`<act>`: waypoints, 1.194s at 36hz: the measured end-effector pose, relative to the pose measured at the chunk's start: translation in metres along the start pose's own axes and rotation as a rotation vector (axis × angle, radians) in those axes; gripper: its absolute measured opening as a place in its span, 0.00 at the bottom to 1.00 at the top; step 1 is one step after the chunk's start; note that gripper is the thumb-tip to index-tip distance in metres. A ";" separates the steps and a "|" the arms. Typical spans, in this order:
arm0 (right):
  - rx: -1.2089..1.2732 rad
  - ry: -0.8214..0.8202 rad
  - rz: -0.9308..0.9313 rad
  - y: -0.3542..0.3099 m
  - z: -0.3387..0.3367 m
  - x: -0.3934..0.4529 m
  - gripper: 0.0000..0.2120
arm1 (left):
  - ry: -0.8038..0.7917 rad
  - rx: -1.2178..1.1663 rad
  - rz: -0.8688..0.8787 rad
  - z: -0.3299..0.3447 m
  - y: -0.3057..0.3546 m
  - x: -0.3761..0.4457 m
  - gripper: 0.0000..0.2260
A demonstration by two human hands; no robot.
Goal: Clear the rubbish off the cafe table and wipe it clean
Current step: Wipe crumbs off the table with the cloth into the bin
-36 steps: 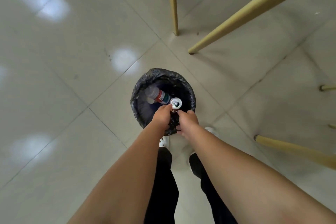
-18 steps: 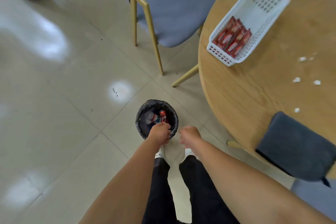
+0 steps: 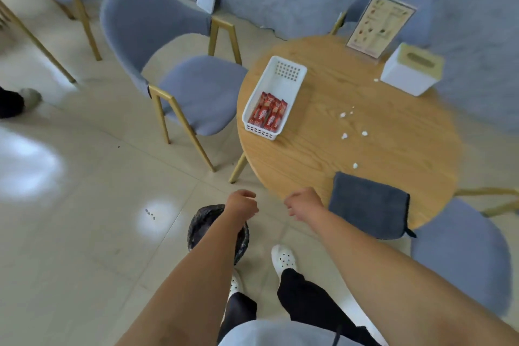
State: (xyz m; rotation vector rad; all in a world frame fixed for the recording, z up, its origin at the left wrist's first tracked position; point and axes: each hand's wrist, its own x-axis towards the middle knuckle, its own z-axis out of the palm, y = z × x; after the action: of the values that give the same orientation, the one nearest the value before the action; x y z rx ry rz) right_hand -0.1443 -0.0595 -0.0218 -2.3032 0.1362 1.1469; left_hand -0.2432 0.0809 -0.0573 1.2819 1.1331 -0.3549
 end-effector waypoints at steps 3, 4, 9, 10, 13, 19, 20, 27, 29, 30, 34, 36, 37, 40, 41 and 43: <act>-0.030 0.093 0.007 0.006 -0.041 -0.002 0.06 | -0.066 0.025 0.053 0.024 0.024 -0.009 0.12; -0.033 0.121 0.025 0.010 -0.059 -0.004 0.08 | -0.081 0.024 0.063 0.036 0.034 -0.013 0.11; 0.020 0.219 0.044 0.045 -0.134 0.032 0.15 | -0.087 0.099 0.111 0.099 0.076 -0.022 0.03; 0.039 0.236 0.041 0.053 -0.144 0.039 0.16 | -0.073 0.115 0.123 0.110 0.079 -0.022 0.03; 0.003 0.273 0.024 0.076 -0.162 0.050 0.13 | -0.060 0.181 0.114 0.131 0.078 -0.014 0.07; -0.421 0.228 -0.006 0.115 -0.225 0.071 0.14 | -0.067 0.573 0.149 0.205 0.104 0.003 0.22; -0.456 0.199 -0.006 0.120 -0.235 0.076 0.19 | -0.076 0.637 0.168 0.218 0.110 0.009 0.26; -0.654 0.054 -0.058 0.145 -0.264 0.108 0.25 | -0.070 1.237 0.188 0.272 0.126 0.027 0.30; -0.670 0.036 -0.076 0.146 -0.266 0.111 0.17 | -0.044 1.321 0.191 0.278 0.129 0.027 0.27; -0.651 0.013 -0.080 0.145 -0.267 0.112 0.16 | -0.040 1.337 0.199 0.277 0.129 0.027 0.26; -0.330 -0.154 -0.024 0.143 -0.276 0.120 0.07 | -0.104 1.290 0.182 0.270 0.143 0.033 0.23; -0.115 -0.193 0.017 0.141 -0.283 0.123 0.10 | -0.176 1.193 0.102 0.265 0.153 0.036 0.20; 0.005 -0.196 0.036 0.139 -0.286 0.124 0.10 | -0.217 1.118 0.051 0.262 0.158 0.038 0.18; 0.387 -0.197 0.140 0.141 -0.298 0.125 0.13 | -0.364 0.762 -0.120 0.254 0.170 0.037 0.11; 0.510 -0.200 0.173 0.142 -0.303 0.125 0.16 | -0.409 0.653 -0.165 0.252 0.176 0.037 0.12; 0.704 -0.230 0.205 0.143 -0.312 0.123 0.26 | -0.465 0.479 -0.222 0.249 0.186 0.036 0.14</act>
State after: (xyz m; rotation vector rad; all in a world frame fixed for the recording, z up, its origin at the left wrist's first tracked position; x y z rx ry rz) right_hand 0.1065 -0.3242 -0.0284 -1.5535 0.5970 1.2086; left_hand 0.0293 -0.0655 -0.0128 1.3844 0.8108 -1.0822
